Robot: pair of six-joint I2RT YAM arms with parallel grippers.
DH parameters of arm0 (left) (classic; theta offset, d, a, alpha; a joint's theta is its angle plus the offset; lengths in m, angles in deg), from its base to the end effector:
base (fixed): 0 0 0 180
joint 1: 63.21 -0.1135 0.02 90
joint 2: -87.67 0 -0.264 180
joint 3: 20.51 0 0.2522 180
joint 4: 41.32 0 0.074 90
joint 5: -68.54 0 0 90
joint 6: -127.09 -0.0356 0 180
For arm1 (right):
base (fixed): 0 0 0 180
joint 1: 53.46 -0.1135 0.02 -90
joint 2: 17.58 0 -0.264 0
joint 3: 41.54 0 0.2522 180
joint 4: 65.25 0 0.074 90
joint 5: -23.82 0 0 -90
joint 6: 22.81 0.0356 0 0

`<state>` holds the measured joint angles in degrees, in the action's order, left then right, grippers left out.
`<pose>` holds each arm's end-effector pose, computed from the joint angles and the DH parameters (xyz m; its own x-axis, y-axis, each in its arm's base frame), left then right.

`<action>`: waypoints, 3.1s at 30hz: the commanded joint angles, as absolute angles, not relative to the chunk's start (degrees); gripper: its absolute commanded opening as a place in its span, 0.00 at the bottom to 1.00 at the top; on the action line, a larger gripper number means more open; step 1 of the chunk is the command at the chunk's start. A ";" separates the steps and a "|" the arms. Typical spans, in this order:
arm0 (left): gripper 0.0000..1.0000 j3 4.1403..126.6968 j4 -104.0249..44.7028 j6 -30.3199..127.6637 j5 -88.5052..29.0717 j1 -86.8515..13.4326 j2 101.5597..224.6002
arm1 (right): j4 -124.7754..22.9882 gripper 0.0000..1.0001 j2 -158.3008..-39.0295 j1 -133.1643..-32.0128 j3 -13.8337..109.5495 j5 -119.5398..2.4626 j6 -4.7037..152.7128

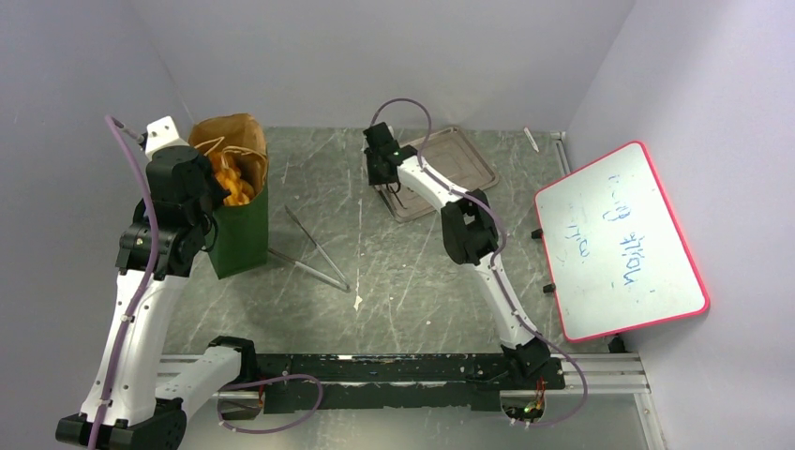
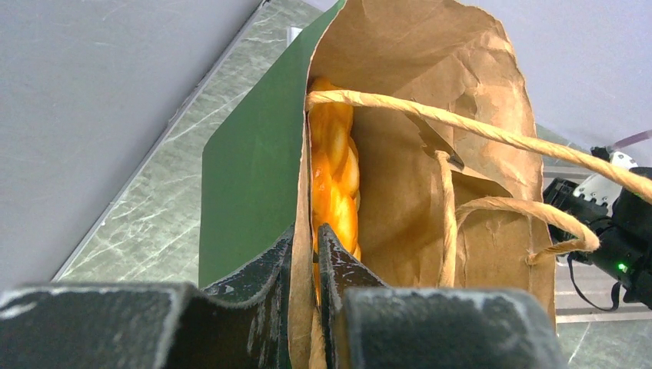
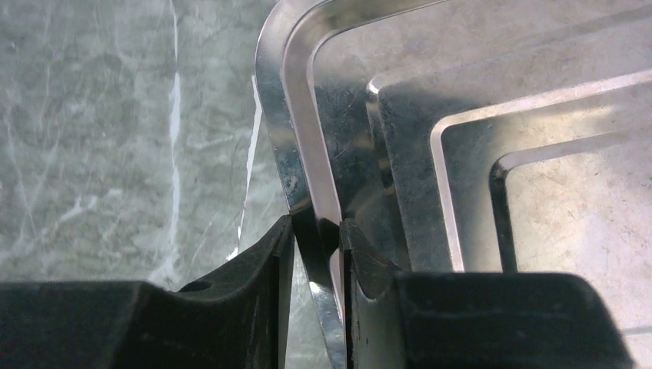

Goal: Take the fake bread out of the paper bag
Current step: Place the paper bag at the center of the board, then pick up the clamp at the center of the board.

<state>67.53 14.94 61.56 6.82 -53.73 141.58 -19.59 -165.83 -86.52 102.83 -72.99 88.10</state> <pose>0.1713 -0.0115 0.4287 -0.2190 -0.3333 -0.9171 -0.4159 0.8821 -0.2213 0.4776 0.3058 0.1522 -0.7660 -0.0757 -0.6384 -0.2182 0.9647 0.1473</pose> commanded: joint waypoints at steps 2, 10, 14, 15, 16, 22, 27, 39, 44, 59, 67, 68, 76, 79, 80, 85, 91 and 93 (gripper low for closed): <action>0.07 67.33 11.96 61.24 7.13 -53.54 140.70 | -11.73 0.06 -172.21 -85.71 108.94 -73.69 93.93; 0.07 65.93 11.54 61.35 7.34 -53.54 140.68 | -28.88 0.67 -155.66 -89.28 88.79 -77.90 84.44; 0.07 65.44 12.05 62.37 8.39 -53.54 140.67 | -31.20 0.68 -148.13 -91.93 82.53 -77.06 80.69; 0.07 65.34 12.26 62.77 8.66 -53.54 140.55 | -32.00 0.68 -146.56 -92.57 80.60 -76.20 80.01; 0.07 65.26 12.52 63.34 9.00 -53.56 140.47 | -32.54 0.68 -144.82 -93.29 78.66 -75.28 79.39; 0.07 64.94 14.44 65.94 11.57 -53.62 140.24 | -38.81 0.68 -136.06 -99.83 65.53 -72.94 75.56; 0.07 65.28 15.34 66.54 12.20 -53.63 140.38 | -49.92 0.68 -128.72 -106.25 51.70 -74.83 72.72; 0.07 67.07 17.62 65.46 12.29 -53.63 140.63 | -60.14 1.00 -126.03 -112.55 41.13 -72.39 77.44; 0.07 66.65 17.53 65.17 12.06 -53.63 140.46 | -62.96 1.00 -126.57 -115.00 40.10 -73.39 76.34; 0.07 66.81 17.35 63.26 11.02 -53.63 141.82 | -68.98 1.00 -131.94 -116.31 40.05 -72.15 72.79; 0.07 66.99 17.44 62.58 10.81 -53.63 142.49 | -70.35 1.00 -135.37 -116.08 41.25 -70.69 71.99; 0.07 66.92 17.44 62.50 10.73 -53.63 142.51 | -70.51 1.00 -135.77 -116.01 41.42 -70.61 71.87; 0.07 66.20 17.28 61.76 10.80 -53.63 142.38 | -72.20 0.98 -139.59 -115.16 42.41 -70.79 70.88; 0.07 66.07 17.20 61.38 10.89 -53.63 142.60 | -72.33 0.97 -140.89 -115.17 42.99 -71.08 71.00; 0.07 65.98 17.14 61.35 10.93 -53.63 142.65 | -72.28 0.96 -141.35 -115.16 43.24 -71.21 71.17; 0.07 65.35 16.42 61.48 10.50 -53.63 142.90 | -71.63 0.87 -143.41 -115.16 43.94 -70.83 71.50; 0.07 64.75 15.68 61.77 10.41 -53.63 143.22 | -71.21 0.62 -145.28 -114.84 43.62 -68.79 72.20; 0.07 64.50 15.54 61.87 10.47 -53.63 143.29 | -71.54 0.46 -144.93 -114.29 42.87 -67.60 73.42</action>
<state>64.65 19.45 62.17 10.38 -53.73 143.62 -75.32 -142.05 -115.28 44.10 -69.86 72.18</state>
